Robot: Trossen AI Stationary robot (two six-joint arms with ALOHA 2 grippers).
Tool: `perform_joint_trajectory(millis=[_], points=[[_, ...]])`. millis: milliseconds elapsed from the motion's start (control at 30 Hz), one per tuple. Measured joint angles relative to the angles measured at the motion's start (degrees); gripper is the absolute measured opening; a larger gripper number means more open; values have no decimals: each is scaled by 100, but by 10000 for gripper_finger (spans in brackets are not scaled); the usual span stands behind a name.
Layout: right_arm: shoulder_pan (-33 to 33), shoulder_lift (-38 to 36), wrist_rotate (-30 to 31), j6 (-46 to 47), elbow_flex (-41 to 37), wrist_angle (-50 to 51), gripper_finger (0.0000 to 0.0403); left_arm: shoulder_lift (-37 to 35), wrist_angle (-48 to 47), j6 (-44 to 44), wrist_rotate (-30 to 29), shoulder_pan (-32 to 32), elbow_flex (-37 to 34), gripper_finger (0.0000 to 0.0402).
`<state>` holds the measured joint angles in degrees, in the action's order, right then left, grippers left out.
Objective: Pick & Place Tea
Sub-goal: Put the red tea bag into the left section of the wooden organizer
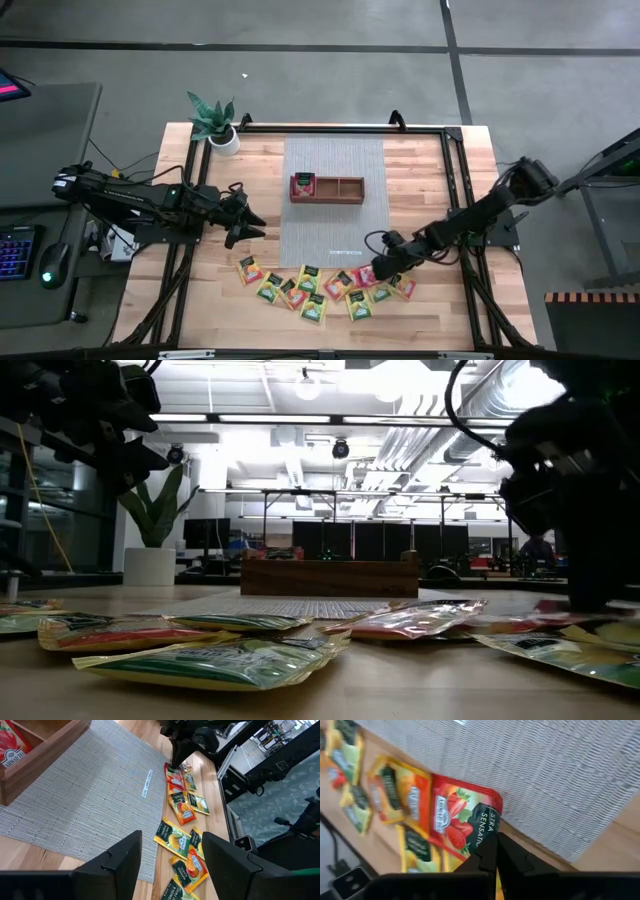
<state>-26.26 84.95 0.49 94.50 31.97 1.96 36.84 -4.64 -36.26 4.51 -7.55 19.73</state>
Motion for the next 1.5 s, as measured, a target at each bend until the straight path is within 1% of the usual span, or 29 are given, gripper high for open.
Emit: perform_joint_trajectory(millis=[200, 533, 667, 800, 967, 1067, 1300, 1500], points=[[0, -341, 309, -210, 208, 160, 1, 0, 13, -1, 0, 0, 0, 205], [4, -986, 707, -597, 794, 1719, 0, 0, 15, -1, -1, 2, 0, 205], [27, -1187, 945, -788, 990, 2123, 0, 0, 15, -1, -74, 2, 0, 205], [172, -1285, 1105, -1182, 1203, 2228, 0, 0, 17, -1, -137, 2, 0, 205], [431, -1285, 1089, -1824, 1437, 2246, 0, 1, 40, -3, -273, 2, 0, 205], [593, -1285, 1043, -2111, 1480, 2268, 0, 2, 181, -3, -457, 2, 0, 205], [820, -1285, 928, -2386, 1480, 2264, 0, 4, 428, -1, -766, 2, 0, 205], [899, -1285, 916, -2470, 1480, 2262, 0, 4, 488, -19, -720, 2, 0, 205]])
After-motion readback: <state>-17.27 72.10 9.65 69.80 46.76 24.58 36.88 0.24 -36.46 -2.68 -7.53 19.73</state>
